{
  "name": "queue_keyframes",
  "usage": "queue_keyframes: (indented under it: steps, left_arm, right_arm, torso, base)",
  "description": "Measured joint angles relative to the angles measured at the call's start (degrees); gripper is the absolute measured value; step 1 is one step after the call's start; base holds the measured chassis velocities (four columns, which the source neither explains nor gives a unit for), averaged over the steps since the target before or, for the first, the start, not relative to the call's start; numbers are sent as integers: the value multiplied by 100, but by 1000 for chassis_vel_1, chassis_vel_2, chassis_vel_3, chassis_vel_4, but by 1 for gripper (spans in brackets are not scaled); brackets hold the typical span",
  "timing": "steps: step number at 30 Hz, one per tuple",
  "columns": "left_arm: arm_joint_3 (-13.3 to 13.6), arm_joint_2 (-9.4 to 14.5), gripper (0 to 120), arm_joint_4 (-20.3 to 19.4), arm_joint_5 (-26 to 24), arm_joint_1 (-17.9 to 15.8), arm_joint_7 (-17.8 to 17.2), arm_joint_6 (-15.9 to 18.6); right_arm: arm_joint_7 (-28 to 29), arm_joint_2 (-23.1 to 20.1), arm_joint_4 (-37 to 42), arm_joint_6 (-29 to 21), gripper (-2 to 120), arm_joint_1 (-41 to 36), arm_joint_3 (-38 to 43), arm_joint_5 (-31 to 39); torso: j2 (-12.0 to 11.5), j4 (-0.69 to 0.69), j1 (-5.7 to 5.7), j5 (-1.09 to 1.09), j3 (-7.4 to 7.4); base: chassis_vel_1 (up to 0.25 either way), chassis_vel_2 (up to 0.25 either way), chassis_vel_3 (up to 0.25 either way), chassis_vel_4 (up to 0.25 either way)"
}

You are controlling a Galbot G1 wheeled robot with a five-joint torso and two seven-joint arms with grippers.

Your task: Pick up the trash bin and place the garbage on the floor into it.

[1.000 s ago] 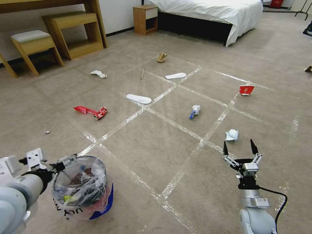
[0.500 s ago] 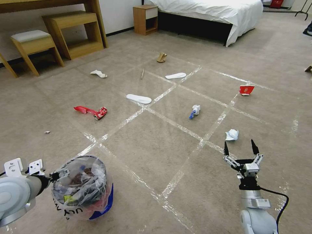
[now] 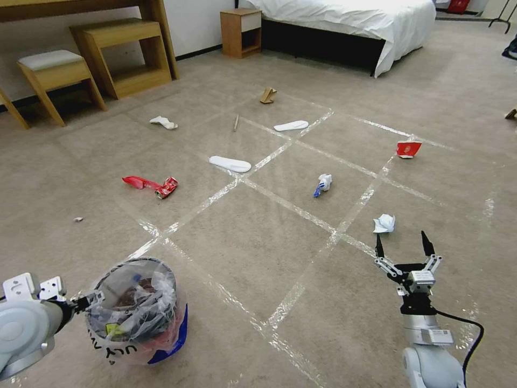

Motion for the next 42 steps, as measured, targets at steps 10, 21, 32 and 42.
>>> queue_keyframes:
  steps: [10, 21, 32, 42]
  left_arm:
    - [278, -344, 100, 493, 245, -200, 331, -4]
    - [626, -536, 100, 770, 474, -482, 415, -41]
    - [872, -525, 88, 792, 284, -605, 25, -49]
    - [765, -324, 49, 617, 63, -397, -39, -20]
  right_arm:
    - [5, 46, 70, -22, 100, 7, -1, -13]
    - [5, 5, 95, -19, 100, -3, 83, 41]
    - [31, -27, -43, 9, 100, 51, 57, 59]
    - [124, -40, -103, -10, 100, 119, -53, 68]
  torso:
    - [0, 0, 0, 0, 0]
    - [3, 3, -1, 16, -3]
    - [4, 2, -1, 12, -3]
    - [-1, -3, -1, -14, 2]
  base:
    - [0, 0, 0, 0]
    - [0, 0, 0, 0]
    - [0, 0, 0, 0]
    - [0, 0, 0, 0]
